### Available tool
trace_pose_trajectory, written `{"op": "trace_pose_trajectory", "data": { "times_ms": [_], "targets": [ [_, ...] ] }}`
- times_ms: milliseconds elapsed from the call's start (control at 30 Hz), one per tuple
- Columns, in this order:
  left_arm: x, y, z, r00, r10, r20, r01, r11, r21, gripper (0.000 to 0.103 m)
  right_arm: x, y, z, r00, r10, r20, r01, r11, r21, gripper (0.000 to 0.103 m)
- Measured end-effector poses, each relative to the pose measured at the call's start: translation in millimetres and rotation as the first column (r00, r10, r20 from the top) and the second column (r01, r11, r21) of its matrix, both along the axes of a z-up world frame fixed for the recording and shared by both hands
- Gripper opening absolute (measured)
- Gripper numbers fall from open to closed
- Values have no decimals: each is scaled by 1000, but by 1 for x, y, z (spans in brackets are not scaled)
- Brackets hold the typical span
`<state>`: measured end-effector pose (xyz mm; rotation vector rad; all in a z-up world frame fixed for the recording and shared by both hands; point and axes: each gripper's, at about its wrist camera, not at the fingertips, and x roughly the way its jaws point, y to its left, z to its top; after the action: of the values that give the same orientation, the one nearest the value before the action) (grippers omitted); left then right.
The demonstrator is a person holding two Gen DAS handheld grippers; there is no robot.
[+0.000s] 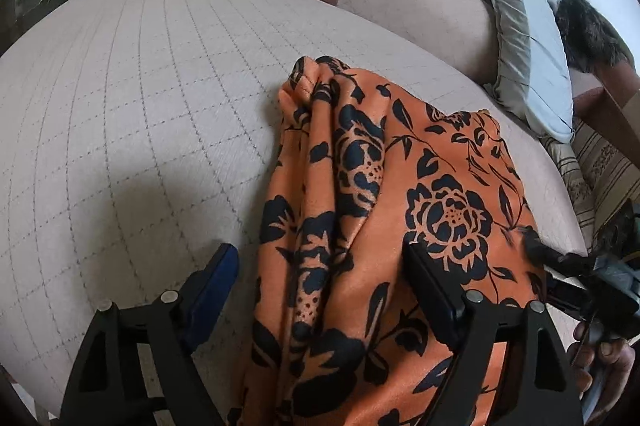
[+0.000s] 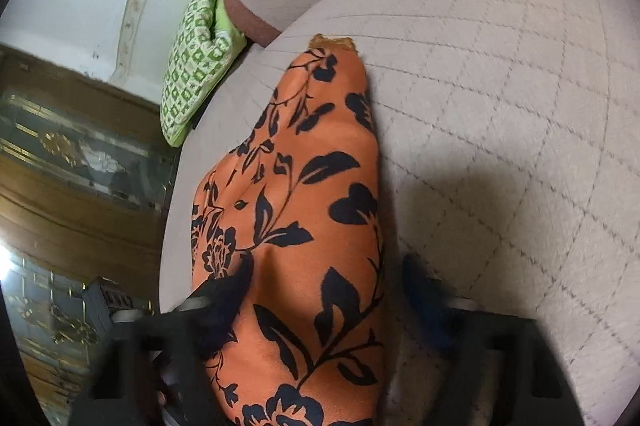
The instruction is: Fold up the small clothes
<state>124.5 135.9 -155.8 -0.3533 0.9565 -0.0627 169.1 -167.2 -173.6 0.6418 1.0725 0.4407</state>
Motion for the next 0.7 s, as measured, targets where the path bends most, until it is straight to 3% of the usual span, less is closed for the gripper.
{"op": "trace_pose_trajectory", "data": {
  "times_ms": [167,200,233,267,400,467,533,633,667,700],
  "targets": [
    [-2,1,1,1000,0,5,0,1000,14,86,2,7,9,999,32,7,-32,998,-58,43],
    [0,0,-1,1000,1,5,-1,1000,13,87,4,5,11,999,32,10,-32,999,-42,54],
    [0,0,-1,1000,2,4,-2,1000,12,87,6,-2,16,1000,9,30,-9,1000,6,74],
    [-1,0,-1,1000,3,5,-4,1000,13,87,7,-9,20,998,-30,53,28,999,43,80],
    [-1,-2,0,1000,2,5,-2,1000,20,87,35,-30,12,989,-146,19,142,979,144,81],
    [-1,-2,0,1000,-1,6,1,1000,20,87,60,-23,-12,993,-101,-62,110,979,173,81],
    [-1,-2,0,1000,-2,7,2,1000,18,87,70,-10,-19,995,-46,-85,59,986,154,29],
    [0,-1,-1,1000,2,8,-2,1000,12,87,62,8,11,998,-35,57,35,999,-5,29],
    [1,-2,-1,1000,1,8,-1,1000,17,87,64,11,5,999,-33,35,34,998,-57,29],
    [1,-3,-1,1000,1,8,-1,1000,25,87,66,10,-3,999,-33,6,33,997,-72,40]
  ]
}}
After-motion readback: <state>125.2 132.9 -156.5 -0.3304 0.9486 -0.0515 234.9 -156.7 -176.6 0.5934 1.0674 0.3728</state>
